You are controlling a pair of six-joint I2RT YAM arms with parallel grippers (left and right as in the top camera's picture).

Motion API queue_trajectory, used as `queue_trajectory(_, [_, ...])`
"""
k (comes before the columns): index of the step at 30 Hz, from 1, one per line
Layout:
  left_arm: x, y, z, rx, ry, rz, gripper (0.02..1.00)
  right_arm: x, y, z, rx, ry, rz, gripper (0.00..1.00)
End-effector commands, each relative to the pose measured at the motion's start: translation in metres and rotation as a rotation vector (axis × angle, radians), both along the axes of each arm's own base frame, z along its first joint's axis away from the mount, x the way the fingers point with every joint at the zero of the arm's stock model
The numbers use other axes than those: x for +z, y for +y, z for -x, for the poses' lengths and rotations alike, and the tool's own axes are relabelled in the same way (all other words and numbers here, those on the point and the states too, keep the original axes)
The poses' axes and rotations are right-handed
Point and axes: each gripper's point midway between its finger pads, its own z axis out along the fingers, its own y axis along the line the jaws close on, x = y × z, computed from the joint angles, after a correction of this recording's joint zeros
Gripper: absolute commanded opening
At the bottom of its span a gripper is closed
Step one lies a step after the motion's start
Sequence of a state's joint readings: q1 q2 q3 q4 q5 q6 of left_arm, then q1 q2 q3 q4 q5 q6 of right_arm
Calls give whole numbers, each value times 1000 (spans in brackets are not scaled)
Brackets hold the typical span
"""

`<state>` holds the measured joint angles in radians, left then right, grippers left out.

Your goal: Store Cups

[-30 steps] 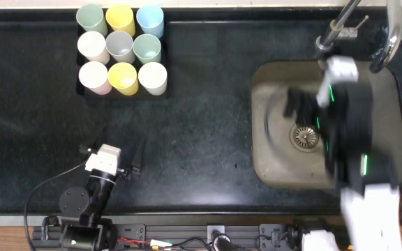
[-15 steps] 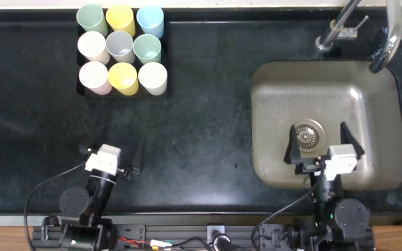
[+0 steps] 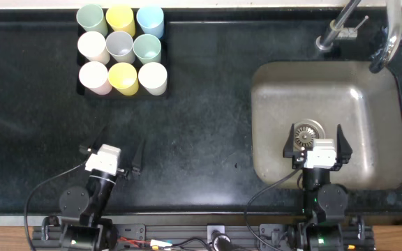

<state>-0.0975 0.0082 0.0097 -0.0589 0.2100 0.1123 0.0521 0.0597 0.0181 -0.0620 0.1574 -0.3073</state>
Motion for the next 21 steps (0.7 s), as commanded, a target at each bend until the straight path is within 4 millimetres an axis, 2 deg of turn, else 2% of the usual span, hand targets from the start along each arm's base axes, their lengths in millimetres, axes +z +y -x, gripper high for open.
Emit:
queue_trajectory(1, [0, -1, 1, -9, -5, -10, 1000, -8, 0, -1, 5, 22, 8, 998])
queue_trajectory(7, [0, -1, 1, -9, -5, -10, 1000, -8, -2, -1, -3, 22, 7, 998])
queue_trajectory(11, [0, -1, 1, -9, -5, -10, 1000, -7, -15, 1, -58, 16, 7, 998])
queue_trajectory(15, [0, -1, 1, -9, -5, -10, 1000, 5, -27, 5, -107, -39, 7, 996])
queue_trajectory(21, [0, -1, 1, -10, -5, -10, 1000, 5, -27, 5, -106, -38, 7, 998])
